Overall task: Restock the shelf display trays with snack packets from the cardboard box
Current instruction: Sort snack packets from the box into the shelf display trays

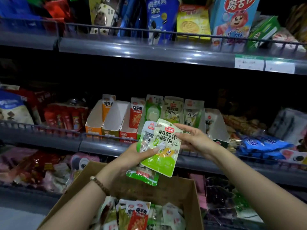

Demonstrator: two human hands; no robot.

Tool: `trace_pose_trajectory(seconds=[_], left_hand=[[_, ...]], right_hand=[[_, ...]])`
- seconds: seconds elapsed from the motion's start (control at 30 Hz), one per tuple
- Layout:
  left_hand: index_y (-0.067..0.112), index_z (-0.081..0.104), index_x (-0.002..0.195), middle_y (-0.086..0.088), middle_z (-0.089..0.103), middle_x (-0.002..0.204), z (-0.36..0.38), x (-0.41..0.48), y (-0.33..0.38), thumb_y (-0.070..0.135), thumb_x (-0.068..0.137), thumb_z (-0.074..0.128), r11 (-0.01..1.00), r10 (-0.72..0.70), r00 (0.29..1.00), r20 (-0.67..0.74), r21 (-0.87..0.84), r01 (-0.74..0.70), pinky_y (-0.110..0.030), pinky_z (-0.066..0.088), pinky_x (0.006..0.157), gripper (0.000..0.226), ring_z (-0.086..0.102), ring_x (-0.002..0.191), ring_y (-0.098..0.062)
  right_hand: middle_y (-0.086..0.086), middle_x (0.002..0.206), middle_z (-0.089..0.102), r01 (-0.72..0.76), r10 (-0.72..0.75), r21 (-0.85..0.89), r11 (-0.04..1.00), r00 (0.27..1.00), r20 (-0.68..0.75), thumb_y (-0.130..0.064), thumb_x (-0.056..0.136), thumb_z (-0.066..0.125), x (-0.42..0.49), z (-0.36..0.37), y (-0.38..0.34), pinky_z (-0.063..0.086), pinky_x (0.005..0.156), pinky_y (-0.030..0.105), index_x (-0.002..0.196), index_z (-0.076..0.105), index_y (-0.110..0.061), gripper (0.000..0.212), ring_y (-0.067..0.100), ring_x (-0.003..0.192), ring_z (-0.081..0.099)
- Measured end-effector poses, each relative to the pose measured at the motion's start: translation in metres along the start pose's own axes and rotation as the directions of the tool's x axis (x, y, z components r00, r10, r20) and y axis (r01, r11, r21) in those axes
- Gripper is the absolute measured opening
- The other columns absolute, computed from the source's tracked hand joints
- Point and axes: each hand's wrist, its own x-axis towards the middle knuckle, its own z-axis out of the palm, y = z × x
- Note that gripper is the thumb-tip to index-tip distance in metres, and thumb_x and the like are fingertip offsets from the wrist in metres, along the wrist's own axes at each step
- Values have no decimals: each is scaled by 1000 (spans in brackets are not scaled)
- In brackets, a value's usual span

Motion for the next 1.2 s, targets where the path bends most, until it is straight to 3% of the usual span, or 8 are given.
trace_pose_trajectory(seconds=[0.23,0.43,0.53,0.67,0.77,0.93,1.07,1.2], left_hand=[[26,52,123,9,61,120,-13,48,22,69,62,70,990,-24,999,-37,137,29,-32,43,97,77,57,107,-11],[19,54,124,-2,60,114,-35,96,39,49,92,48,995,34,960,-276,96,-8,-30,37,86,44,49,91,-13],[21,47,116,-2,52,80,-44,114,43,45,94,47,991,56,939,-339,131,-12,-27,39,70,33,43,70,-11],[24,35,142,-8,49,138,-48,133,43,44,93,49,991,104,930,-352,113,-68,-34,35,99,54,46,123,-25],[23,37,142,-5,47,142,-48,142,38,50,89,51,997,49,945,-322,65,-30,-38,32,105,61,43,129,-26],[19,39,140,-8,49,140,-48,148,31,50,84,55,1000,-9,953,-304,-1,9,-38,33,105,66,45,128,-29],[22,39,140,-3,47,141,-48,154,26,47,89,51,1000,-9,962,-271,-1,9,-36,33,101,58,42,129,-25],[22,49,126,3,63,119,-49,159,24,48,89,52,1000,-11,965,-260,-1,11,-38,34,103,45,55,116,-21]], right_hand=[[10,94,73,17,-16,36,999,999,-38,3,81,64,44,-31,-21,58,61,22,117,57,-17,42,16,78,72],[13,102,67,276,-315,-152,949,854,-414,5,81,65,89,-70,-45,58,61,19,114,56,-5,35,5,64,68],[17,111,63,297,-434,-336,894,765,-476,8,82,63,114,-82,-58,57,78,29,116,57,5,35,14,74,65],[17,110,63,323,-636,-654,684,703,-318,11,82,61,145,-79,-65,45,78,4,113,62,4,31,22,100,58],[22,106,66,277,-603,-762,585,777,-180,6,83,64,171,-73,-63,51,87,24,103,68,4,20,28,99,62],[6,114,65,70,-368,-921,383,926,-82,-11,91,57,187,-64,-66,46,86,26,112,65,-12,21,22,105,61],[5,121,60,3,-359,-998,65,933,-21,-22,96,50,189,-66,-65,33,104,33,113,65,-17,24,25,119,49],[2,119,58,-61,-426,-998,-2,903,-54,-31,94,52,201,-69,-59,26,104,37,111,65,-23,22,28,122,40]])
